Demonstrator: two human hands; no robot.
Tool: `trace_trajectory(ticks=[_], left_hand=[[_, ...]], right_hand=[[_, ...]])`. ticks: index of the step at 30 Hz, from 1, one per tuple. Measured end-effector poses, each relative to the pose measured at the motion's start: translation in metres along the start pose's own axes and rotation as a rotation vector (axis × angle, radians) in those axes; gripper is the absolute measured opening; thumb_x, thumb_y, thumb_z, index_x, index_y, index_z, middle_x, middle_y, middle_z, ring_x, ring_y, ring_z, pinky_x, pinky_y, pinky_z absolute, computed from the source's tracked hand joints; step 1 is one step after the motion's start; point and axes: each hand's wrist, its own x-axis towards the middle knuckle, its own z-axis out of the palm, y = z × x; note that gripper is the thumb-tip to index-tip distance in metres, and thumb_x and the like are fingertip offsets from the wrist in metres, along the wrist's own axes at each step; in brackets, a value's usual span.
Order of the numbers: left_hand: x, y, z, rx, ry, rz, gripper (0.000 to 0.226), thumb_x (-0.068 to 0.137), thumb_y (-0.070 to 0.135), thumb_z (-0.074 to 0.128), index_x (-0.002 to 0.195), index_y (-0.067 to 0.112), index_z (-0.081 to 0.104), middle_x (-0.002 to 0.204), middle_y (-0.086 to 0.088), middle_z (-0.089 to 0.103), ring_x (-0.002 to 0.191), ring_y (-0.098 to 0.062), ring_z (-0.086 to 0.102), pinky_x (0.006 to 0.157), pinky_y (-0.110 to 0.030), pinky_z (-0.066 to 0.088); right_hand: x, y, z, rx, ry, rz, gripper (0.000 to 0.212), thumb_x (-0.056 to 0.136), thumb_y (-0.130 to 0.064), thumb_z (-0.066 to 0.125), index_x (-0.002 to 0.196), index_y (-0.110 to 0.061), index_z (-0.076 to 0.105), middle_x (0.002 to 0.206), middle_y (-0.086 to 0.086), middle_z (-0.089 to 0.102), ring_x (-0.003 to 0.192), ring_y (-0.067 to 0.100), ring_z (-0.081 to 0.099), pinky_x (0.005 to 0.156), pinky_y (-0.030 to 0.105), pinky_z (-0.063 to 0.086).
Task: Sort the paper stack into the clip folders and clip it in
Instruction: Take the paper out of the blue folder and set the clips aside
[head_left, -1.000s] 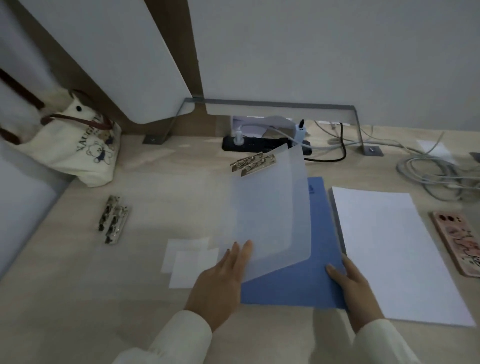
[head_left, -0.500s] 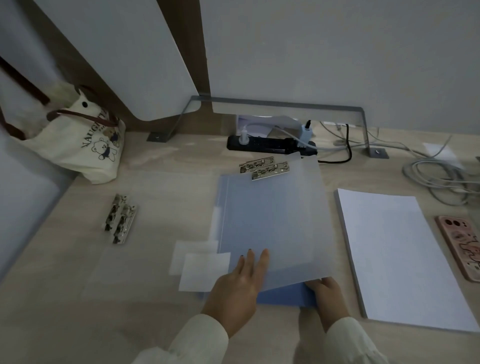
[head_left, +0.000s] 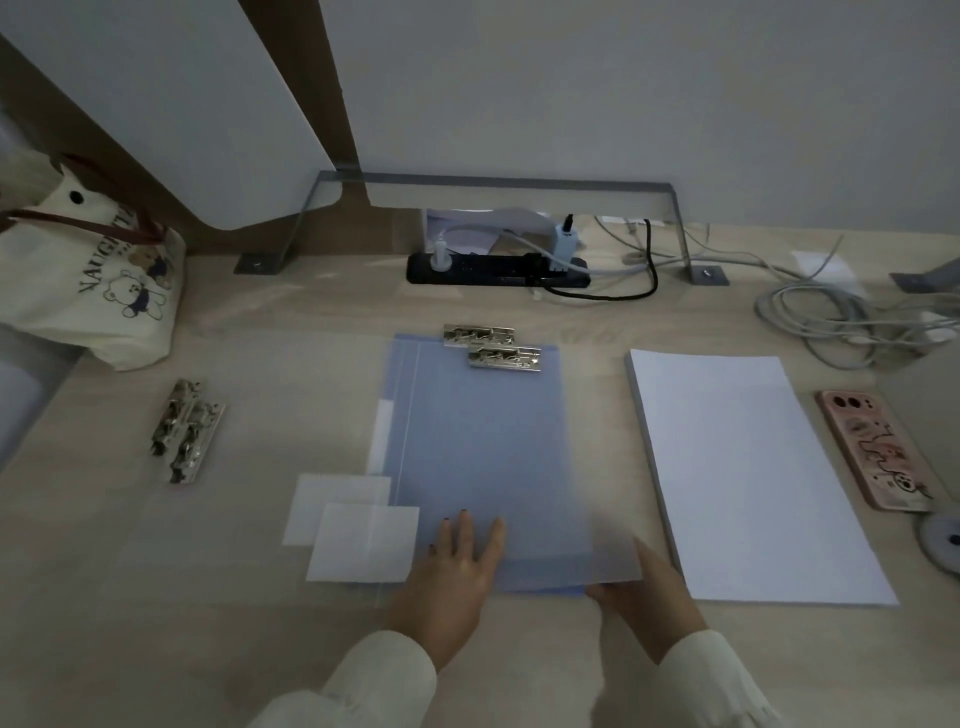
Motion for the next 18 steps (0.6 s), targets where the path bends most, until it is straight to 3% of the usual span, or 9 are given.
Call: trace_trajectory(ticks=[2, 4, 7, 9, 11, 13, 18], left_hand=[[-0.001, 0.003, 0.014, 0.056, -0.015, -0.012, 0.075, 0.028, 0.013, 0.086, 0.102, 0.015, 0.073, 0.094, -0.022, 0.073, 0.079, -0.034, 0.072, 0.042, -0.029, 0.053], [0.007, 0.006, 0.032, 0.024, -0.02, -0.017, 0.076, 0.019, 0.012, 0.087, 0.094, 0.015, 0.076, 0.087, -0.022, 0.074, 0.073, -0.035, 0.072, 0.04, -0.03, 0.052], [0.01, 0.006, 0.03, 0.012, -0.031, 0.005, 0.061, 0.04, 0.026, 0.081, 0.1, 0.012, 0.073, 0.092, -0.026, 0.072, 0.078, -0.04, 0.071, 0.048, -0.037, 0.057], [0.01, 0.008, 0.033, -0.02, -0.031, 0.031, 0.054, 0.06, 0.039, 0.054, 0.104, 0.012, 0.068, 0.095, -0.023, 0.072, 0.081, -0.04, 0.071, 0.05, -0.037, 0.058], [0.01, 0.008, 0.033, -0.065, -0.051, -0.003, 0.061, 0.062, 0.046, 0.037, 0.109, 0.013, 0.057, 0.095, -0.021, 0.073, 0.081, -0.037, 0.071, 0.05, -0.034, 0.057], [0.011, 0.01, 0.033, -0.097, -0.029, -0.03, 0.059, 0.063, 0.046, 0.034, 0.11, 0.012, 0.047, 0.094, -0.021, 0.073, 0.08, -0.037, 0.071, 0.05, -0.034, 0.057], [0.008, 0.01, 0.033, -0.103, -0.097, -0.065, 0.072, 0.062, 0.06, 0.033, 0.113, 0.013, 0.051, 0.101, -0.02, 0.072, 0.087, -0.036, 0.071, 0.057, -0.038, 0.06]], right_hand=[[-0.001, 0.0, -0.014, 0.02, -0.036, 0.099, 0.031, 0.088, -0.009, 0.055, 0.118, -0.019, 0.053, 0.113, -0.009, 0.05, 0.084, 0.002, 0.058, 0.055, -0.003, 0.041], [-0.006, -0.005, -0.027, 0.047, -0.098, 0.136, 0.027, 0.094, -0.012, 0.042, 0.118, -0.011, 0.055, 0.104, 0.0, 0.059, 0.069, 0.009, 0.065, 0.054, 0.016, 0.051], [0.001, -0.008, -0.038, 0.07, -0.017, 0.146, 0.03, 0.094, -0.019, 0.04, 0.116, -0.009, 0.058, 0.092, 0.011, 0.064, 0.074, 0.02, 0.058, 0.064, 0.027, 0.045], [0.002, -0.014, -0.045, 0.088, 0.0, 0.122, 0.027, 0.094, -0.014, 0.041, 0.112, -0.007, 0.059, 0.091, 0.014, 0.066, 0.076, 0.022, 0.062, 0.065, 0.028, 0.052], [0.002, -0.019, -0.052, 0.107, -0.013, 0.096, 0.023, 0.093, -0.007, 0.041, 0.103, -0.005, 0.061, 0.089, 0.016, 0.068, 0.071, 0.019, 0.068, 0.058, 0.024, 0.057], [0.003, -0.023, -0.059, 0.111, -0.01, 0.077, 0.023, 0.093, -0.003, 0.039, 0.095, -0.005, 0.062, 0.088, 0.017, 0.067, 0.063, 0.015, 0.071, 0.053, 0.02, 0.056], [0.0, -0.036, -0.076, 0.047, 0.004, 0.053, 0.025, 0.093, -0.002, 0.038, 0.096, -0.004, 0.062, 0.086, 0.014, 0.069, 0.062, 0.013, 0.071, 0.058, 0.021, 0.057]])
